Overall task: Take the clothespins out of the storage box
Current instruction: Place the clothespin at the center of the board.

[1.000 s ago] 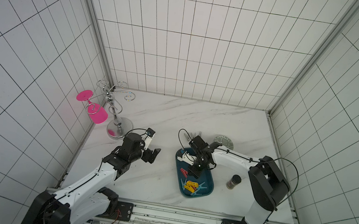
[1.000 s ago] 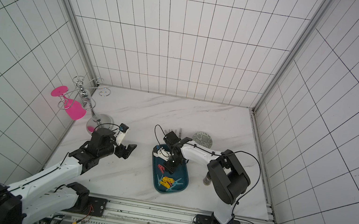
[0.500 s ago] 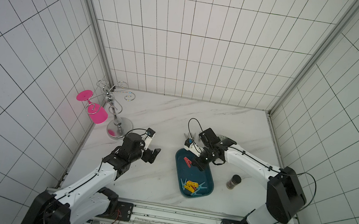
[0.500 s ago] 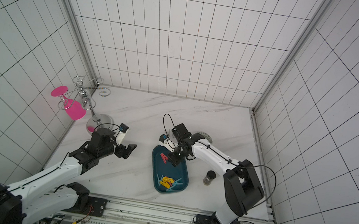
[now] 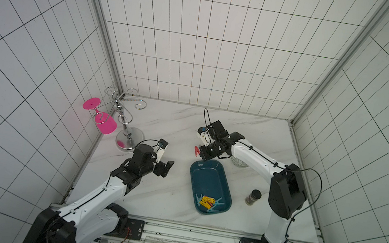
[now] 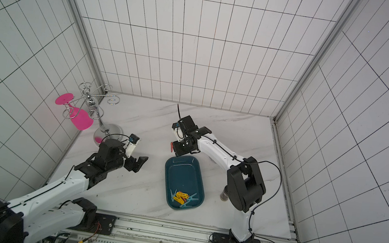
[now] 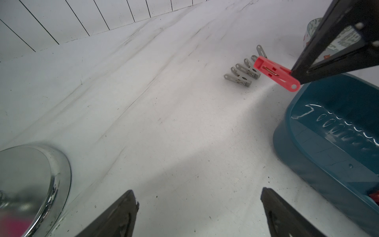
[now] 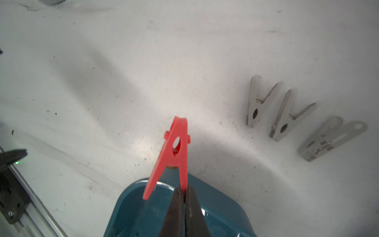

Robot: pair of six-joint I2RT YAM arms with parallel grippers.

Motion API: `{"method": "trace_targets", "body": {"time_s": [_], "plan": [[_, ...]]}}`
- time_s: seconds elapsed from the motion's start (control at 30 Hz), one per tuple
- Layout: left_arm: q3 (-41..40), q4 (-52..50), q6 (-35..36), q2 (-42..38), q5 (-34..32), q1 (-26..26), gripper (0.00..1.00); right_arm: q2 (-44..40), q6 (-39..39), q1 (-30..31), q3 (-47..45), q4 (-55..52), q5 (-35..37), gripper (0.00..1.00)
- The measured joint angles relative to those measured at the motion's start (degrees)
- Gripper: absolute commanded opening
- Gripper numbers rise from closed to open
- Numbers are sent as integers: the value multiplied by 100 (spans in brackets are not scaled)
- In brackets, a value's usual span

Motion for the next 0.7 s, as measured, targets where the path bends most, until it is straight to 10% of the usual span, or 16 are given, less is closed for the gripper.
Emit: {"method": "trace_targets", "body": {"time_s": [0.7], "plan": [[2, -107, 118, -179, 177, -13, 95, 2312, 680, -227, 2546, -1196, 549, 14]]}}
